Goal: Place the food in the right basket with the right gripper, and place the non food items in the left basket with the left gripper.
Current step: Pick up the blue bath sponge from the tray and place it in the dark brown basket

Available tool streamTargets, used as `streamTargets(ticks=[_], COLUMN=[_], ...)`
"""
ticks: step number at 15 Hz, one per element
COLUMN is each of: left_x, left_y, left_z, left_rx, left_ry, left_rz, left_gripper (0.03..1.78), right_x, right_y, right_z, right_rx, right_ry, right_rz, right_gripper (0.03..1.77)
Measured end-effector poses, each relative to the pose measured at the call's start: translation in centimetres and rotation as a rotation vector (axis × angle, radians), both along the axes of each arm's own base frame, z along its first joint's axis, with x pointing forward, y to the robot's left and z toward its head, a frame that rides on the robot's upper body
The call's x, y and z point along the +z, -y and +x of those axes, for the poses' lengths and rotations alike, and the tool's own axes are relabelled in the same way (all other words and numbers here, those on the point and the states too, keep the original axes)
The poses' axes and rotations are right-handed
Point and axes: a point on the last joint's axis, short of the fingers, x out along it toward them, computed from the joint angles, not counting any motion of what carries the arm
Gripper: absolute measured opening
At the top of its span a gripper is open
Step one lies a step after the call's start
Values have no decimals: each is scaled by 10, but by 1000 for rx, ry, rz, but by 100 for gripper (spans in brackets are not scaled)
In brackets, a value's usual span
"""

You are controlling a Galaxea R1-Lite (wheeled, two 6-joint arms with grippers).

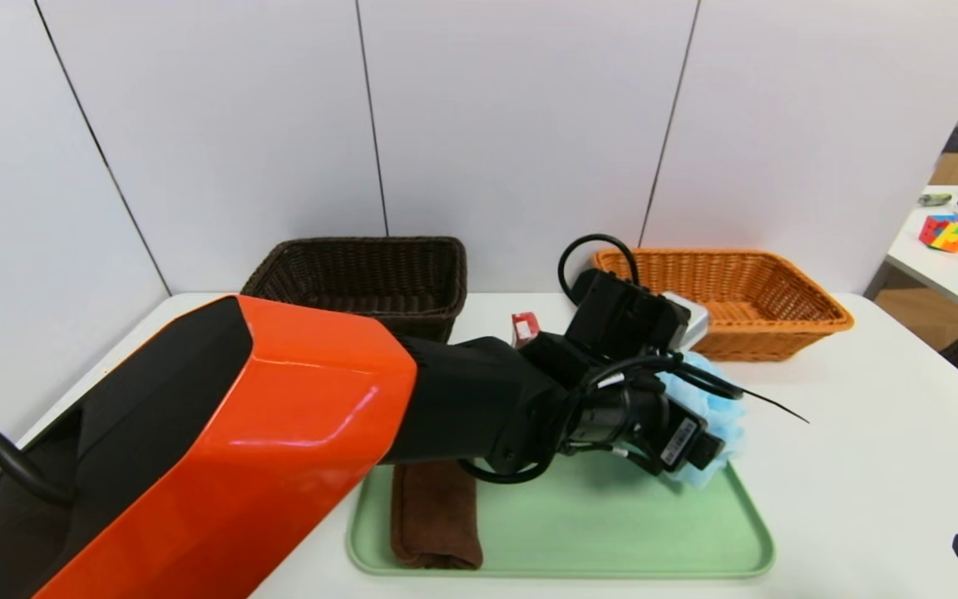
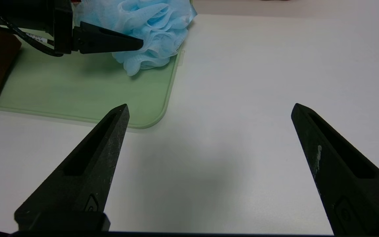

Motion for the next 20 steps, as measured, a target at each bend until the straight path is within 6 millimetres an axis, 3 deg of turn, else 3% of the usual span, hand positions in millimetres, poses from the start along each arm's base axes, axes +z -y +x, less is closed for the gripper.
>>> streamTargets(ticks=[3, 4, 7, 11, 12, 13, 20], left_x=[-5, -6, -8, -10, -8, -6, 34], left_y=[2, 2, 4, 5, 4, 4, -16], left_z=[1, 2, 4, 6, 5, 5, -2], left_rx=[1, 4, 58, 71, 71, 71, 85], left_ry=[-3, 0, 41, 53, 54, 55, 62], left_rz=[6, 3, 2, 3, 3, 0, -17], left_gripper=[169, 160, 112, 69, 44, 35, 34], right_x=[0, 0, -1, -2, -2, -3, -4], right_y=[0, 0, 0, 0, 0, 0, 0], right_z=[-1, -2, -2, -2, -2, -2, -2], right_rx=[2, 2, 3, 3, 3, 2, 12], right_ry=[5, 6, 5, 4, 4, 3, -3], right_rz=[0, 0, 0, 0, 0, 0, 4], right_gripper=[170, 170, 170, 170, 170, 170, 170])
